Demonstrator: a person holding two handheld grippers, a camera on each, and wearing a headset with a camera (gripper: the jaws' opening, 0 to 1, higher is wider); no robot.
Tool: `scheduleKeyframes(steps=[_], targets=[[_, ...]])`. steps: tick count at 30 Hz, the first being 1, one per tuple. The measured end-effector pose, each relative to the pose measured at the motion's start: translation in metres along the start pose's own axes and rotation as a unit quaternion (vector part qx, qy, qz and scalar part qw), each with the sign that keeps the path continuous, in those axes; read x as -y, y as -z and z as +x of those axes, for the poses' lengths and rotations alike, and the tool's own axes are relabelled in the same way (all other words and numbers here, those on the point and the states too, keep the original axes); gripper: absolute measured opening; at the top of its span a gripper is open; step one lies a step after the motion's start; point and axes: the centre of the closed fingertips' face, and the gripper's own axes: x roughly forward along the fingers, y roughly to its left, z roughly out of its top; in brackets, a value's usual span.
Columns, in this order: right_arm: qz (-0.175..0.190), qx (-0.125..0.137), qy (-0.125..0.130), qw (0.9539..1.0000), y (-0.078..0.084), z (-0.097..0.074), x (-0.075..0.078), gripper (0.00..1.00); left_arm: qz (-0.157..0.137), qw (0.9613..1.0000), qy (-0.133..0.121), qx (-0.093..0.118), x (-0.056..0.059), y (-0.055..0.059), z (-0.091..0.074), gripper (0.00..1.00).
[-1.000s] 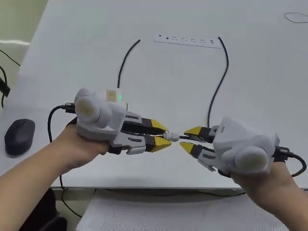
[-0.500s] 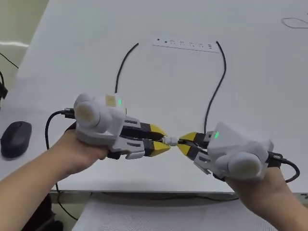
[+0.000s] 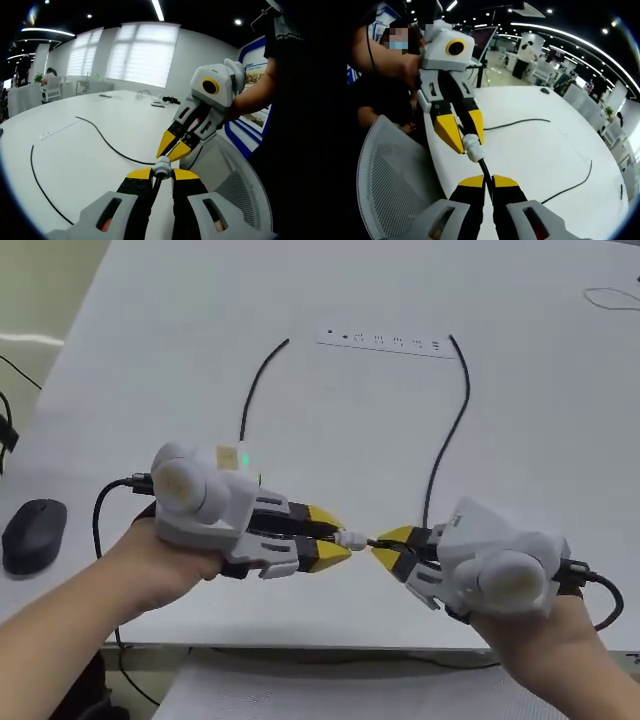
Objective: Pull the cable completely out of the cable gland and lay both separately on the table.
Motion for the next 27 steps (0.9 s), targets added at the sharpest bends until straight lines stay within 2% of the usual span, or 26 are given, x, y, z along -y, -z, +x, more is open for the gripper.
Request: scheduleKeyframes(steps=[10,17,24,27], targets=[[0.041,-0.006,0.013,0.9991,0.011,-0.001,0.009,0.00,-0.004,1.0000,-0.006,0.002,-0.002,-0.003,0.001,0.14],[0.069,-0.021,0.027,0.9970,0.028,-0.002,0.018,0.00,-0.013,0.9999,-0.008,0.007,-0.002,-0.004,0.001,0.14],[0.112,-0.037,0.042,0.9921,0.047,-0.001,0.026,0.00,-0.013,0.9998,-0.007,0.010,0.001,-0.006,0.003,0.14],[0.141,-0.052,0.056,0.9870,0.061,0.000,0.032,0.00,-0.017,0.9998,-0.005,0.013,0.003,-0.007,0.004,0.14]])
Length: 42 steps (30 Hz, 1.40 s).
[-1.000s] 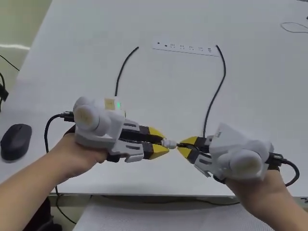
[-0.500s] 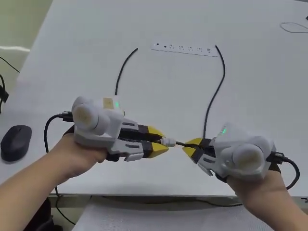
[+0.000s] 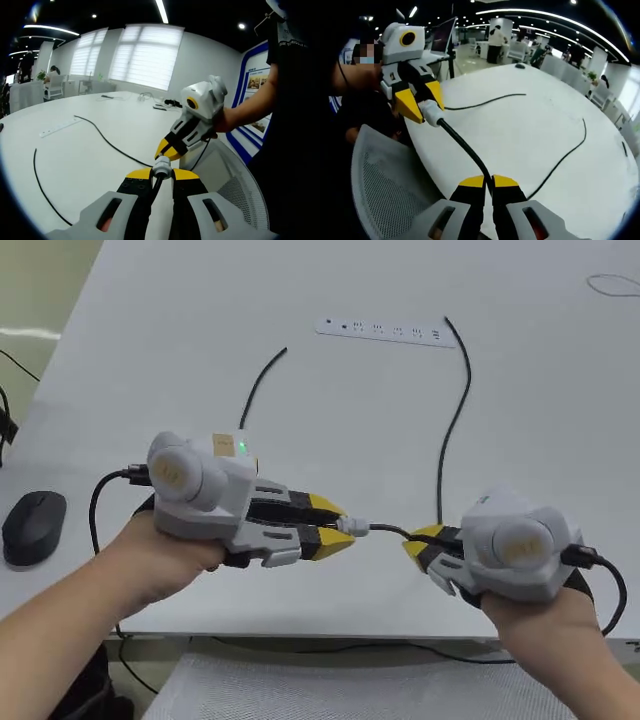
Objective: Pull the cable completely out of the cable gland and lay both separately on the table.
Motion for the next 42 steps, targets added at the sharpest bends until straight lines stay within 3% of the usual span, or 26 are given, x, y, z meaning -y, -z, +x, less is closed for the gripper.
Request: scheduleKeyframes(steps=[4,6,19,22,25,29,35,38,42], targets=[[0.046,-0.024,0.015,0.9986,0.016,0.004,0.010,0.00,-0.003,1.0000,0.004,0.004,0.002,-0.002,0.001,0.14],[0.066,-0.019,0.007,0.9976,0.017,0.004,0.008,0.00,-0.003,1.0000,0.004,0.002,0.003,-0.001,0.002,0.14],[0.045,-0.003,0.003,0.9990,0.012,-0.009,0.007,0.02,-0.005,1.0000,-0.001,0.003,-0.001,0.000,-0.002,0.14],[0.024,-0.001,-0.004,0.9997,0.010,-0.013,0.002,0.02,-0.002,1.0000,-0.007,0.004,-0.003,0.000,-0.004,0.14],[0.001,0.001,-0.005,1.0000,0.005,-0.019,-0.001,0.11,-0.004,1.0000,-0.008,0.001,-0.004,0.001,-0.005,0.15],[-0.046,0.022,-0.015,0.9986,-0.018,-0.031,-0.013,0.20,-0.005,0.9999,-0.013,-0.001,-0.005,0.004,-0.007,0.15],[-0.135,0.043,-0.019,0.9898,-0.055,-0.032,-0.039,0.20,-0.003,0.9999,-0.012,-0.003,-0.004,0.004,-0.008,0.15],[-0.174,0.045,-0.019,0.9836,-0.064,-0.028,-0.049,0.18,-0.002,0.9999,-0.010,-0.005,-0.004,0.004,-0.007,0.15],[-0.189,0.043,-0.022,0.9808,-0.065,-0.020,-0.057,0.14,0.000,0.9999,-0.008,-0.008,-0.002,0.005,-0.006,0.15]])
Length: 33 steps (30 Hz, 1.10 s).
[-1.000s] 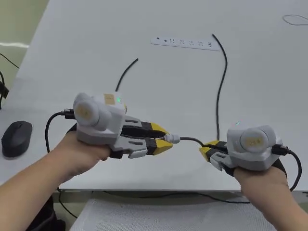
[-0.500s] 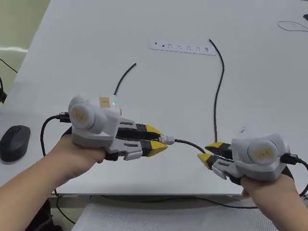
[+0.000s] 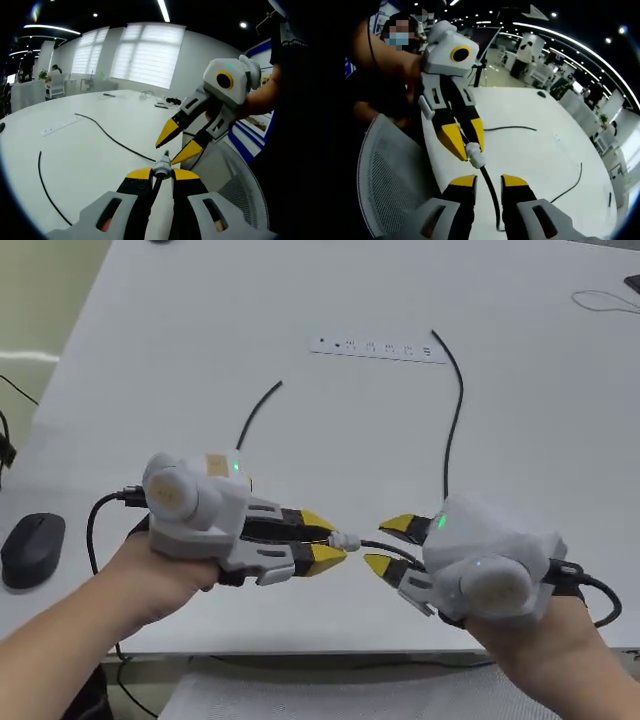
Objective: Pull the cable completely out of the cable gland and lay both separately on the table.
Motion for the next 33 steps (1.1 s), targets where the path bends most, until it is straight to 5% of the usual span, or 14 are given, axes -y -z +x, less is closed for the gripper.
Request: scheduleKeyframes(steps=[13,33], targets=[[-0.004,0.000,0.007,1.0000,0.002,0.003,0.002,0.02,-0.001,1.0000,-0.007,0.003,-0.001,-0.001,0.003,0.15],[0.093,0.001,0.011,0.9956,0.026,0.007,0.012,0.00,0.009,0.9999,-0.007,-0.005,-0.004,0.001,0.003,0.14]])
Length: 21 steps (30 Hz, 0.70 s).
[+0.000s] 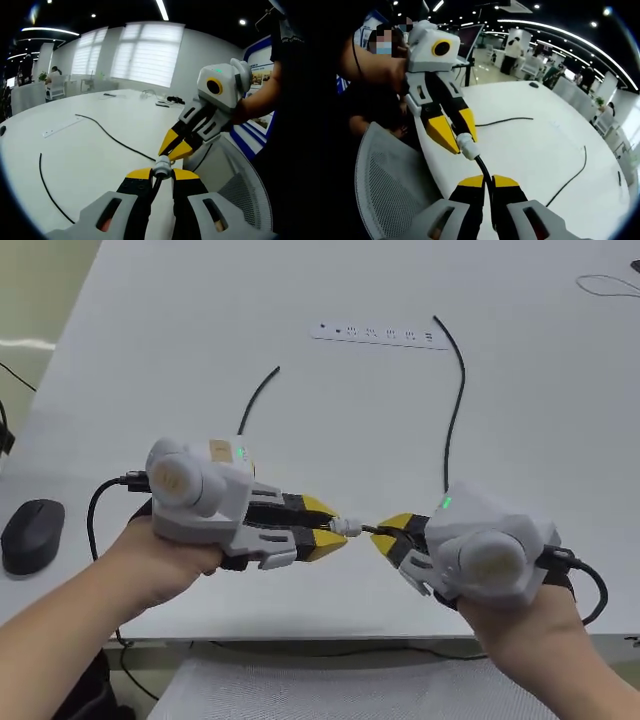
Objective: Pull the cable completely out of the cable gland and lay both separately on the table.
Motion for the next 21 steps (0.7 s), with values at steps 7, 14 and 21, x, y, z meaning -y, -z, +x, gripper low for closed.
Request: scheduleKeyframes(steps=[7,14,21], targets=[[0.022,-0.007,0.008,0.9997,0.010,0.002,0.006,0.00,-0.006,1.0000,0.003,0.001,0.000,-0.001,0.000,0.14],[0.059,-0.014,0.013,0.9981,0.021,0.005,0.013,0.00,-0.010,0.9999,0.006,0.003,-0.001,-0.002,-0.001,0.14],[0.112,-0.023,0.019,0.9932,0.036,0.009,0.019,0.00,-0.008,0.9999,0.008,0.003,-0.001,-0.001,0.001,0.14]])
